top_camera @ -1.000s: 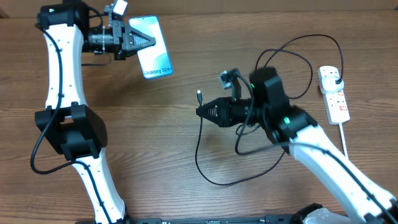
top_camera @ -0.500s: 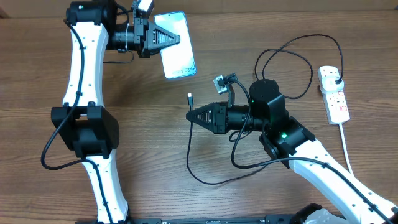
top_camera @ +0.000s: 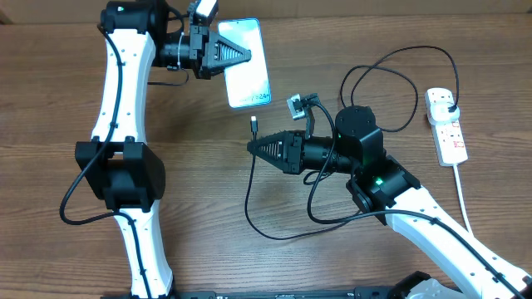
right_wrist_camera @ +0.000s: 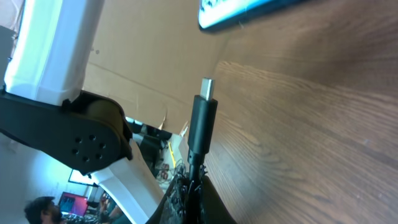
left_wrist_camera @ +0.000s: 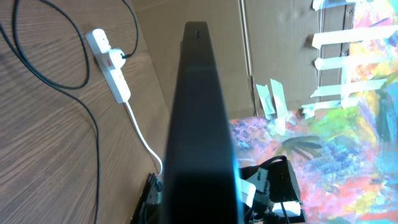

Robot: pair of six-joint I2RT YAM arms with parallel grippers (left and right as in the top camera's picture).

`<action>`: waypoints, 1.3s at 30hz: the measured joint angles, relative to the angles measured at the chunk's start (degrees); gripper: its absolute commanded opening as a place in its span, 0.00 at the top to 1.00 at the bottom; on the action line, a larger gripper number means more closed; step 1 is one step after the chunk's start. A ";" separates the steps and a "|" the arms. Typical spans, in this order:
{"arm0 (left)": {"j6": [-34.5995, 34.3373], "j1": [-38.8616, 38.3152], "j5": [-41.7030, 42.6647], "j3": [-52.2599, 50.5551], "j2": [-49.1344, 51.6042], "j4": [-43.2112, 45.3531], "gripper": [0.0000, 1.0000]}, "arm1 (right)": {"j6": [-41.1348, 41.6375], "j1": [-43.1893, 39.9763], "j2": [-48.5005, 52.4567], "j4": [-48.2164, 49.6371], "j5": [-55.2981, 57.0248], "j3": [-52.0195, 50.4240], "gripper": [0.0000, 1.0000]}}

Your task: Plug charger to phone and switch on socket

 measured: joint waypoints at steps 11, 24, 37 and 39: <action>-0.09 -1.11 0.11 0.00 0.00 -0.52 0.96 | 0.00 0.00 0.00 0.39 1.95 0.00 0.96; -0.24 -1.11 0.28 0.00 0.00 -2.16 0.96 | 0.02 0.00 0.00 0.42 2.91 0.00 0.96; -0.24 -2.25 0.28 0.00 0.00 -2.19 0.96 | 0.02 0.00 0.00 0.44 2.97 0.00 0.96; -0.24 -2.27 0.31 0.00 -0.02 -2.14 0.96 | 0.02 0.00 0.00 0.37 2.95 0.00 0.96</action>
